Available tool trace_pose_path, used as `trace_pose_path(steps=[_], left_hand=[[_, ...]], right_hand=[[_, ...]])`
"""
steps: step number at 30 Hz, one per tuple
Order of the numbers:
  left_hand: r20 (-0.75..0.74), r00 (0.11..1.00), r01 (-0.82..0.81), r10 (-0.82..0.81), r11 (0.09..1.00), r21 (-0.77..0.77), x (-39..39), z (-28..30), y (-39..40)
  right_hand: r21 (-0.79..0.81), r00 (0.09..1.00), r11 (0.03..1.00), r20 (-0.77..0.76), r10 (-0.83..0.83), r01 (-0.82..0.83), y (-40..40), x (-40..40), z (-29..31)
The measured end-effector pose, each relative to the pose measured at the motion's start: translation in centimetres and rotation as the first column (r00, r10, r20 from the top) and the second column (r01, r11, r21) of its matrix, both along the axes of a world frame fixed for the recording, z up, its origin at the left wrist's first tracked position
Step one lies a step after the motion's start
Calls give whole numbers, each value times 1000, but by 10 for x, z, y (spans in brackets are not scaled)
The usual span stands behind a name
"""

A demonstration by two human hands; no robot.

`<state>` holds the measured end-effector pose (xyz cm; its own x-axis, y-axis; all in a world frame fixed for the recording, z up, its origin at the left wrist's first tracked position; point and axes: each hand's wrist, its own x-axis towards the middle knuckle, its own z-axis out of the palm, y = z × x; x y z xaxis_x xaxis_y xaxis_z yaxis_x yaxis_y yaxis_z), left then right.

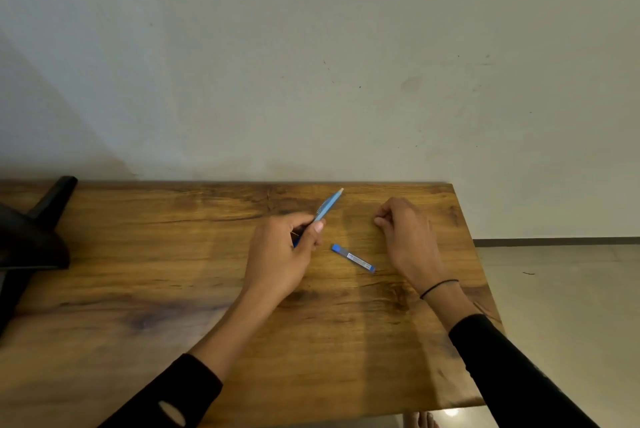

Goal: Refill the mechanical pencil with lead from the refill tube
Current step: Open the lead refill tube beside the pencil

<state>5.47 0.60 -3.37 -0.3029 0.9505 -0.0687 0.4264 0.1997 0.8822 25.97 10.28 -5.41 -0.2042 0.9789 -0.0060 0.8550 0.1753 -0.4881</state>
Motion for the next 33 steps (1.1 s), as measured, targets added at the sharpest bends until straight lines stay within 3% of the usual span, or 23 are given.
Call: trace_pose_path(steps=[15, 17, 19, 21, 23, 27, 33], left_hand=[[-15, 1000, 6, -7, 1000, -4, 2, 1, 2], [-26, 1000, 16, -16, 1000, -11, 2, 1, 2], [-42, 999, 26, -27, 1000, -17, 3, -1, 2], [-61, 997, 42, -43, 999, -23, 4, 0, 2], [-88, 994, 56, -58, 998, -26, 6, 0, 2], [-145, 986, 74, -81, 996, -54, 6, 0, 2], [-178, 979, 95, -102, 994, -47, 7, -2, 2]], right_hand=[[-112, 1000, 994, -16, -21, 19, 8, 7, 12], [-41, 994, 999, -101, -31, 27, 8, 8, 21], [-54, 946, 998, -321, -39, 23, 8, 6, 31], [-203, 806, 977, -587, -75, -57, 6, -1, 38], [-296, 688, 944, -716, -119, -144, 1, -8, 40], [-350, 647, 920, -745, -159, -177, -3, -14, 41], [-355, 701, 927, -691, -175, -119, -1, -12, 42]])
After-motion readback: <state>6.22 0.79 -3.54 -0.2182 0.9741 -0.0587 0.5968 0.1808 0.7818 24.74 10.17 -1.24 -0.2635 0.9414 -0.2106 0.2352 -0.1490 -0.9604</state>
